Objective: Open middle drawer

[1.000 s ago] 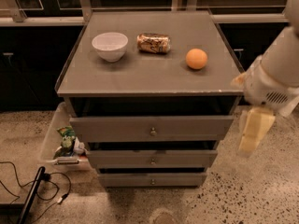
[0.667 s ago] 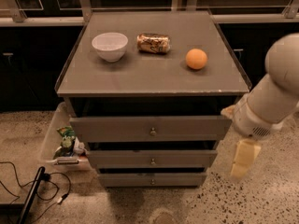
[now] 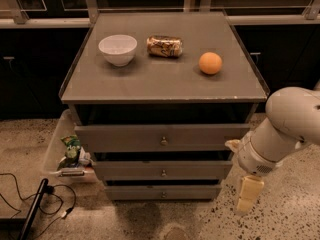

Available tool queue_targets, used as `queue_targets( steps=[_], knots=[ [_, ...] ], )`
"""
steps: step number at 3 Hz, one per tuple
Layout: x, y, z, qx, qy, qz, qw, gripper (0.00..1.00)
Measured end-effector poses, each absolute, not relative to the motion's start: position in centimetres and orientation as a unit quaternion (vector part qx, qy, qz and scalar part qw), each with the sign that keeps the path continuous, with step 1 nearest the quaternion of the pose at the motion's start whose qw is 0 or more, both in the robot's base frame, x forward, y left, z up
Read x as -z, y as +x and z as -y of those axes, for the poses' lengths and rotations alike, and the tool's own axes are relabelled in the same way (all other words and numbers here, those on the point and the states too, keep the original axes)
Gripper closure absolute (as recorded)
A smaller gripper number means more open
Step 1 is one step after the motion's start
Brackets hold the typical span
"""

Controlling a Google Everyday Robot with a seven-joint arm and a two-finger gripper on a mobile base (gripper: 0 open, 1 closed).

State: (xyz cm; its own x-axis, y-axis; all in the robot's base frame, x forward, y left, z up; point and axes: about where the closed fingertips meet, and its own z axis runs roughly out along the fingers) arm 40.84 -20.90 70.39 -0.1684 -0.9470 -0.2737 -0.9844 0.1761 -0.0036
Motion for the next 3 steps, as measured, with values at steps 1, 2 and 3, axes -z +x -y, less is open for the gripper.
queue_targets(
  steps=[1,2,3],
  knots=[
    [-66.4,41.3,20.8,-0.108,-0.633,-0.760,0.100,0.00],
    [-60.4,43.1,20.7,-0.128,-0.628,-0.759,0.116,0.00],
    [-55.3,45.3,20.2,-0.127,-0.632,-0.748,0.157,0.00]
  ],
)
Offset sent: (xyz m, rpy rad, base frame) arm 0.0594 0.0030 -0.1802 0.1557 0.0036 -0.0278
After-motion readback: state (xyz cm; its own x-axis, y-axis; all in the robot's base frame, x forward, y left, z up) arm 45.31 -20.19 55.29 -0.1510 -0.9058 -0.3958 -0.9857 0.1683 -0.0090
